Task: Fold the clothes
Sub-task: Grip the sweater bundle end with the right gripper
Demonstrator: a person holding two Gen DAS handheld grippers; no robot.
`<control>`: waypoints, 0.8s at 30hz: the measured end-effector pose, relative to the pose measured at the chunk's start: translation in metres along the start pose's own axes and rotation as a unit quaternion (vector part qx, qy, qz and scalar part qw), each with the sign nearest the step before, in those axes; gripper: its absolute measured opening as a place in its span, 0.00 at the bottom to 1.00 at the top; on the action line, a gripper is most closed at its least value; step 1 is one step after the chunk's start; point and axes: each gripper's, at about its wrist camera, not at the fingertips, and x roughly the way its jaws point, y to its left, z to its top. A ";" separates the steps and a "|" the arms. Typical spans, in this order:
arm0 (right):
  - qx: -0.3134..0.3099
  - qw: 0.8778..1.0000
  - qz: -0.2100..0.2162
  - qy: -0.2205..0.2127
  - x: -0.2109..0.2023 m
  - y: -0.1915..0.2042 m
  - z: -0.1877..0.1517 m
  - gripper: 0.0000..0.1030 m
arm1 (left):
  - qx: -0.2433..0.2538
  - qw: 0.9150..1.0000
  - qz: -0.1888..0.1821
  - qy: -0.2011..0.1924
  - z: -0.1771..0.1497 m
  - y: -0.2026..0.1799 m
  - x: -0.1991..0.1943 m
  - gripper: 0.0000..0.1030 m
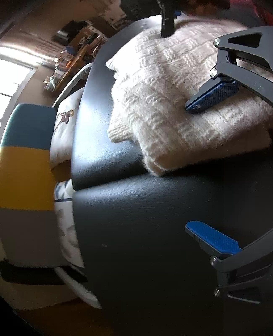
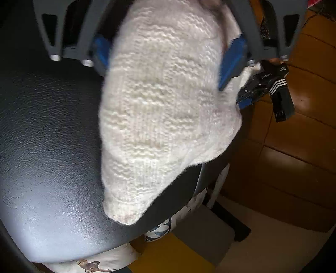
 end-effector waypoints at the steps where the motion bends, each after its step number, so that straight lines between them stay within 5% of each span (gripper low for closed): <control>1: 0.006 1.000 0.010 0.000 -0.001 -0.002 -0.001 0.67 | -0.008 1.000 -0.005 0.002 0.000 0.002 0.001 1.00; 7: 0.015 0.998 0.064 -0.004 -0.010 -0.007 -0.014 0.53 | -0.060 0.996 -0.060 0.014 -0.004 0.010 0.008 1.00; 19: 0.064 0.995 0.065 -0.027 -0.048 -0.037 -0.007 0.52 | -0.005 0.993 -0.119 0.008 -0.012 -0.060 0.015 1.00; 24: 0.072 0.994 0.078 -0.033 -0.049 -0.039 -0.009 0.52 | 0.007 0.990 -0.137 0.022 -0.005 -0.062 0.020 1.00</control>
